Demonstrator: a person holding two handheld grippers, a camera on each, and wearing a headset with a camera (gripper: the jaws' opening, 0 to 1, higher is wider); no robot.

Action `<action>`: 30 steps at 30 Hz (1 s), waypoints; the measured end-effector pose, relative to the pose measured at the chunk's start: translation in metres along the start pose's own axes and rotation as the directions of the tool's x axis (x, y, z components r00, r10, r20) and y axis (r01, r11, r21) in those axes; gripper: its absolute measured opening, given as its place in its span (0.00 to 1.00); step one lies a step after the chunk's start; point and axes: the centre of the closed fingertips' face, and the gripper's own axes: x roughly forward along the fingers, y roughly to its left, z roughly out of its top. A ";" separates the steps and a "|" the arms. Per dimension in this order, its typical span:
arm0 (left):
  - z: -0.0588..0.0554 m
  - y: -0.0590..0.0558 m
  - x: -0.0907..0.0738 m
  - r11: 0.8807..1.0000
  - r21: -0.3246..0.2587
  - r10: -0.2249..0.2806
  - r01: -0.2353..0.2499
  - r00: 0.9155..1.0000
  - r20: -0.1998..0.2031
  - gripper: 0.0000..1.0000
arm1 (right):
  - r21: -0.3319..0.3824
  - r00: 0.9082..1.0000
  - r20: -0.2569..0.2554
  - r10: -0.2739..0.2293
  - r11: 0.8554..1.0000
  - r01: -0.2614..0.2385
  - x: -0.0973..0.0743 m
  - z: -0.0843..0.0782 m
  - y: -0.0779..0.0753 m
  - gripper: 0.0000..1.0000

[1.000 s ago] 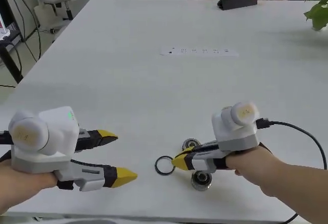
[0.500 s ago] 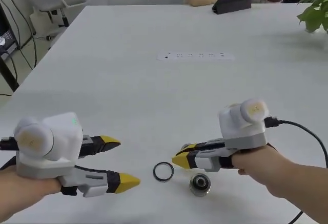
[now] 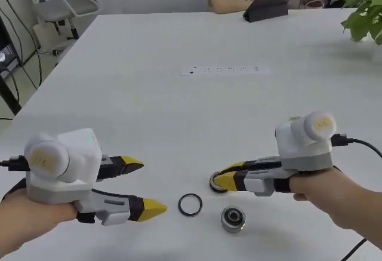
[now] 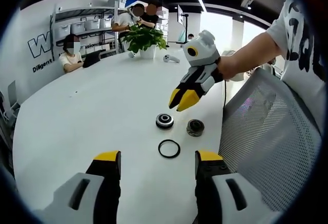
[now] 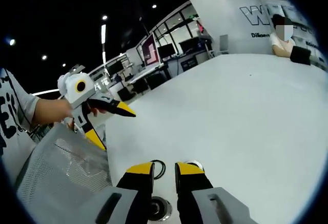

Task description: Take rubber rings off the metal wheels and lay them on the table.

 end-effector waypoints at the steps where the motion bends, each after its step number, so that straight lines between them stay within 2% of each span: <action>1: 0.000 0.001 0.001 1.000 0.001 -0.001 0.001 1.000 -0.001 0.56 | -0.001 1.000 0.003 -0.004 1.000 0.004 -0.002 0.000 -0.001 0.14; 12: 0.006 0.002 0.015 0.999 0.034 -0.031 0.032 0.999 -0.027 0.56 | -0.037 0.998 0.034 -0.053 0.998 0.055 -0.022 0.003 -0.017 0.19; 18: 0.015 0.004 0.024 0.998 0.046 -0.040 0.042 0.999 -0.029 0.55 | -0.056 0.996 0.038 -0.081 0.995 0.083 -0.031 0.002 -0.028 0.20; 23: 0.016 0.003 0.034 0.997 0.047 -0.054 0.056 0.998 -0.035 0.55 | -0.057 0.994 0.034 -0.103 0.993 0.105 -0.037 -0.004 -0.034 0.20; 30: 0.016 0.000 0.048 0.996 0.042 -0.076 0.077 0.997 -0.034 0.54 | -0.101 0.992 0.007 -0.125 0.987 0.125 -0.038 -0.018 -0.040 0.21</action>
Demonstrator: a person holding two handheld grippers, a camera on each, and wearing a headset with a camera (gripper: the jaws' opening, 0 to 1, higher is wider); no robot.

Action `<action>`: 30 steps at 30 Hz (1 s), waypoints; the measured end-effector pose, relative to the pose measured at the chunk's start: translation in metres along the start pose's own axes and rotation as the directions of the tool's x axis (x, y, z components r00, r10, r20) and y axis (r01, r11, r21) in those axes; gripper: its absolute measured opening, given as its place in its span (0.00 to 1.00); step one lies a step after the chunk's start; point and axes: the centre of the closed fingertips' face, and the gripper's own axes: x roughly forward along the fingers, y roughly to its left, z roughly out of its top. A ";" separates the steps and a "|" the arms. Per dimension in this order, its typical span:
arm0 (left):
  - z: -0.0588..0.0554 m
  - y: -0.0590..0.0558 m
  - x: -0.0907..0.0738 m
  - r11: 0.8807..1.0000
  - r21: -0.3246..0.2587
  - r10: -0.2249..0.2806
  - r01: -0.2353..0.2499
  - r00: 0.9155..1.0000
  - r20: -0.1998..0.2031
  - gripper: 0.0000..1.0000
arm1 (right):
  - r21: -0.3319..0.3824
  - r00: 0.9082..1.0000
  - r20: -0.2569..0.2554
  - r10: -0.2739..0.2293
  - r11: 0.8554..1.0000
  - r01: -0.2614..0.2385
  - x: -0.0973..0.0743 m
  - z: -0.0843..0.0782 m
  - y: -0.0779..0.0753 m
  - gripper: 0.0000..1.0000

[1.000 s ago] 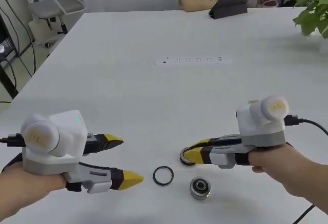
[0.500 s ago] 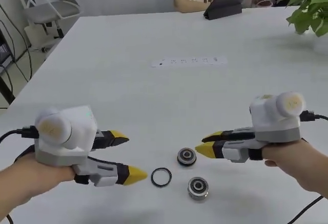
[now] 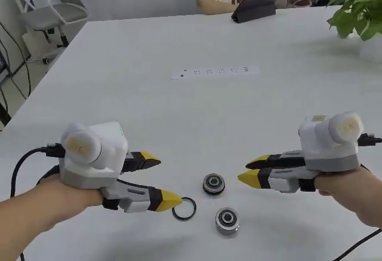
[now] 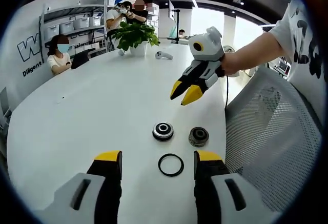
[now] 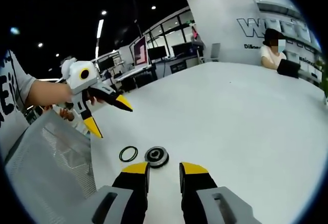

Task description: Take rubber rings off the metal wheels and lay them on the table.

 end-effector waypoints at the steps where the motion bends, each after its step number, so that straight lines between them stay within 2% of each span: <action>1: 0.000 0.000 0.001 1.000 0.002 -0.002 0.002 1.000 -0.001 0.54 | -0.006 1.000 -0.005 0.000 1.000 0.000 0.000 -0.002 0.000 0.21; 8: -0.001 -0.001 0.012 1.000 -0.005 -0.015 0.015 1.000 -0.001 0.52 | -0.041 0.999 -0.032 -0.003 0.999 0.002 0.004 -0.014 -0.003 0.22; 10: -0.002 -0.002 0.015 1.000 -0.007 -0.019 0.019 1.000 -0.002 0.52 | -0.028 1.000 -0.031 0.002 1.000 -0.003 0.005 -0.016 -0.004 0.22; 16: -0.005 -0.005 0.023 0.999 -0.013 -0.031 0.030 0.999 -0.011 0.51 | -0.042 0.999 -0.037 0.004 0.999 -0.006 0.009 -0.018 -0.005 0.24; 30: -0.005 -0.009 0.039 0.999 -0.009 -0.045 0.045 0.999 -0.016 0.44 | -0.083 0.998 -0.053 0.035 0.996 -0.040 0.027 -0.016 0.004 0.27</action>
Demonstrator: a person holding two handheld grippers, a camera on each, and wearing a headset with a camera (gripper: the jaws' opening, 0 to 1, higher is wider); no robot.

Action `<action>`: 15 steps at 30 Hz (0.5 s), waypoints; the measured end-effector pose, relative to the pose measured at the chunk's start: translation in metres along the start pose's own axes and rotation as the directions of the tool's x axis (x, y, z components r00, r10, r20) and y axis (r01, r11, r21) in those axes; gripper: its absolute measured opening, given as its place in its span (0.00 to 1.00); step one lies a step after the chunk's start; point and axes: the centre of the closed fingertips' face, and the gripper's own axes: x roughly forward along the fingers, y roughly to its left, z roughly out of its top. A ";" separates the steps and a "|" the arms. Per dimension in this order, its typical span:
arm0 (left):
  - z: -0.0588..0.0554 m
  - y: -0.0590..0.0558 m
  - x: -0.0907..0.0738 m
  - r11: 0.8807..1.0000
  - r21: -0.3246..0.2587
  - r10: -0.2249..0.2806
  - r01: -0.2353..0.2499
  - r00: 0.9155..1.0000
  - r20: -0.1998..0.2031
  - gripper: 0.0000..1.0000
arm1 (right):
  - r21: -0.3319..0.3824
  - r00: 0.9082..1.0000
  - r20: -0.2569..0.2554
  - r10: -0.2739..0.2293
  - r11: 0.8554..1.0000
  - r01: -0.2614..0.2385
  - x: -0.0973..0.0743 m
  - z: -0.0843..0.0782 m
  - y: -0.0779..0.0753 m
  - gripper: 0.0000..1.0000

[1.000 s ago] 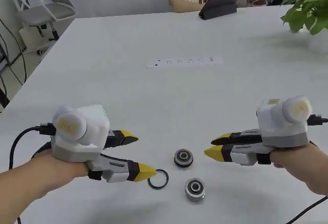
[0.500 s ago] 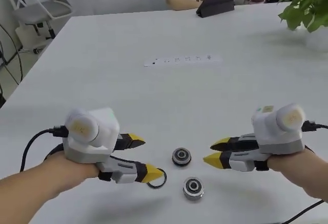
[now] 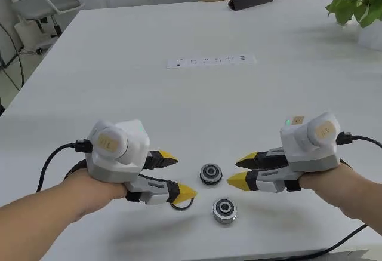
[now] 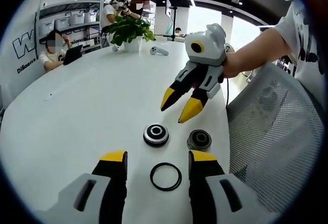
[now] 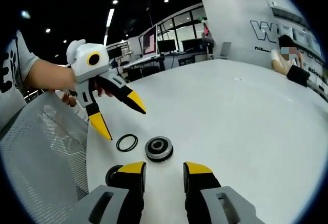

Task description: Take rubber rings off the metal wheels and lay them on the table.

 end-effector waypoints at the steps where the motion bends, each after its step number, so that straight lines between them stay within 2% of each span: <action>1: 0.000 0.000 0.001 1.000 0.001 0.000 0.000 1.000 -0.001 0.44 | -0.003 1.000 -0.002 0.003 1.000 -0.003 0.001 0.000 0.001 0.27; 15: 0.002 -0.002 0.015 1.000 0.002 -0.014 0.014 1.000 -0.008 0.37 | -0.046 0.999 -0.031 0.022 0.999 -0.024 0.012 -0.003 0.006 0.29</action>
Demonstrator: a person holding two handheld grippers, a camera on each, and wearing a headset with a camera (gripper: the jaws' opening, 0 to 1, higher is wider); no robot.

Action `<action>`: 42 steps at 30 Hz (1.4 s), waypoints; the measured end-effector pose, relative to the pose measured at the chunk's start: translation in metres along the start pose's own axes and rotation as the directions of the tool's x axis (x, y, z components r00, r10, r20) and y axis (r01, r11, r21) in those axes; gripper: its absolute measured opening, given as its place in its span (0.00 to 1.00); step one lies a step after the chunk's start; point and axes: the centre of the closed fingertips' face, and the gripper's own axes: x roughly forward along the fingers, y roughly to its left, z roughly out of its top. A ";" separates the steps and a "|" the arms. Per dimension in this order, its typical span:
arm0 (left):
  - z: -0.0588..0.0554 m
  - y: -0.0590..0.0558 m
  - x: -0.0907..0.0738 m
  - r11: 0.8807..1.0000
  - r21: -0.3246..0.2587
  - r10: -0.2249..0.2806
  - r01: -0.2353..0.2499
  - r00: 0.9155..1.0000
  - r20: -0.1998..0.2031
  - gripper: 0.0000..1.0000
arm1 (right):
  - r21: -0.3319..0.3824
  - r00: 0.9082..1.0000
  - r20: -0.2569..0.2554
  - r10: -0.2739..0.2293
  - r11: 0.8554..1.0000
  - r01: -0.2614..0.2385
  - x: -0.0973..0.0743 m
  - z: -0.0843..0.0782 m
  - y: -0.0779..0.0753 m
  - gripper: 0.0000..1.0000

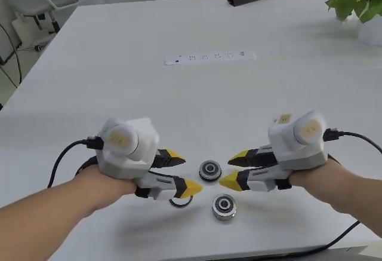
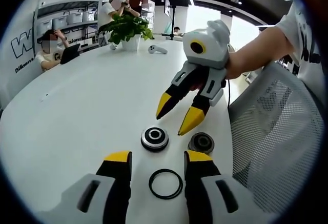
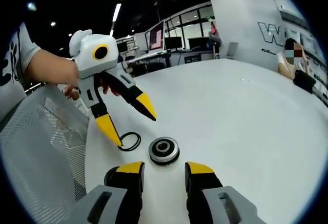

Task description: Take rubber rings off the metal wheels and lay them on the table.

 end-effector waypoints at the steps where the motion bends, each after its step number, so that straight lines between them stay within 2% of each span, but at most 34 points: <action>1: 0.001 0.000 0.001 1.000 0.002 0.001 -0.001 1.000 0.000 0.37 | -0.002 1.000 -0.004 0.001 1.000 -0.001 0.001 -0.001 0.000 0.29; 16: 0.011 0.001 0.017 1.000 0.023 -0.013 0.013 1.000 -0.003 0.27 | -0.003 1.000 -0.005 0.001 1.000 -0.001 0.006 -0.002 0.003 0.29; 35: 0.013 0.001 0.033 0.998 0.051 -0.032 0.033 0.999 -0.031 0.18 | 0.008 1.000 -0.010 0.005 1.000 -0.005 0.007 -0.004 0.002 0.29; 42: 0.015 0.003 0.036 0.997 0.074 -0.019 0.021 0.999 -0.029 0.13 | 0.013 1.000 -0.011 0.006 1.000 -0.006 0.007 -0.006 0.000 0.28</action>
